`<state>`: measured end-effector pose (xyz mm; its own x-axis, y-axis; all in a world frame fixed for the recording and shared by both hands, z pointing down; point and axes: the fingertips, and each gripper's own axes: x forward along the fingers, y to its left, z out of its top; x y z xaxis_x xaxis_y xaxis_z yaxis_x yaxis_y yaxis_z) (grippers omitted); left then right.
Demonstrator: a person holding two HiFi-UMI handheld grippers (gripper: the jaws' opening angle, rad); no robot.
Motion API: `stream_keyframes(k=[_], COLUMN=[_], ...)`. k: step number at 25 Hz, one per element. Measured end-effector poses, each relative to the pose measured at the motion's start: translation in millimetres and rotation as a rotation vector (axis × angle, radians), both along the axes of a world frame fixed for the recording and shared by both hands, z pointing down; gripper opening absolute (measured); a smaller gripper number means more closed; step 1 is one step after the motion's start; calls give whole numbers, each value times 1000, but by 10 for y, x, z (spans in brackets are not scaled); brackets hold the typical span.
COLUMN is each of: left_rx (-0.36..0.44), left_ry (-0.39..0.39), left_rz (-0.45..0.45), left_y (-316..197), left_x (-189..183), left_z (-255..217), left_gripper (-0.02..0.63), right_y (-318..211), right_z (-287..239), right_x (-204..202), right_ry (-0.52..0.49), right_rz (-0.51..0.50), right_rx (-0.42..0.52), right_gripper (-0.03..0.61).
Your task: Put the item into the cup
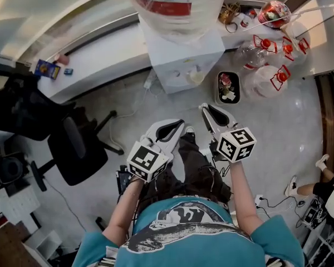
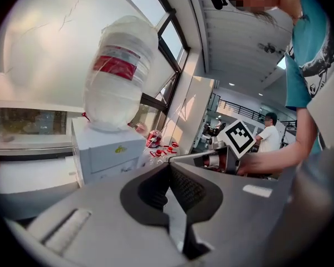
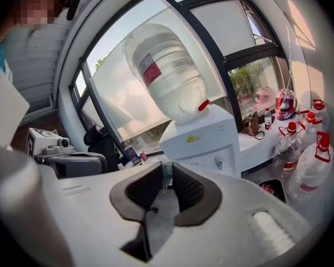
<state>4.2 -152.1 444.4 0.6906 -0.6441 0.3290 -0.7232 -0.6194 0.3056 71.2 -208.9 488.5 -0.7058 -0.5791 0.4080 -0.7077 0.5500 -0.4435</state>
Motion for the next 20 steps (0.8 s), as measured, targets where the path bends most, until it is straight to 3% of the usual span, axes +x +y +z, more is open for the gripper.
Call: stream_keyframes(k=[20], left_rx=[-80], left_ry=[12], left_rz=[-161], left_y=[-715], left_x=[143], left_z=[790], left_gripper=[14], right_y=[-1201], right_z=[1841], right_x=[169], right_ry=[127], right_rz=[-37], right_rx=[-141], right_gripper=[55])
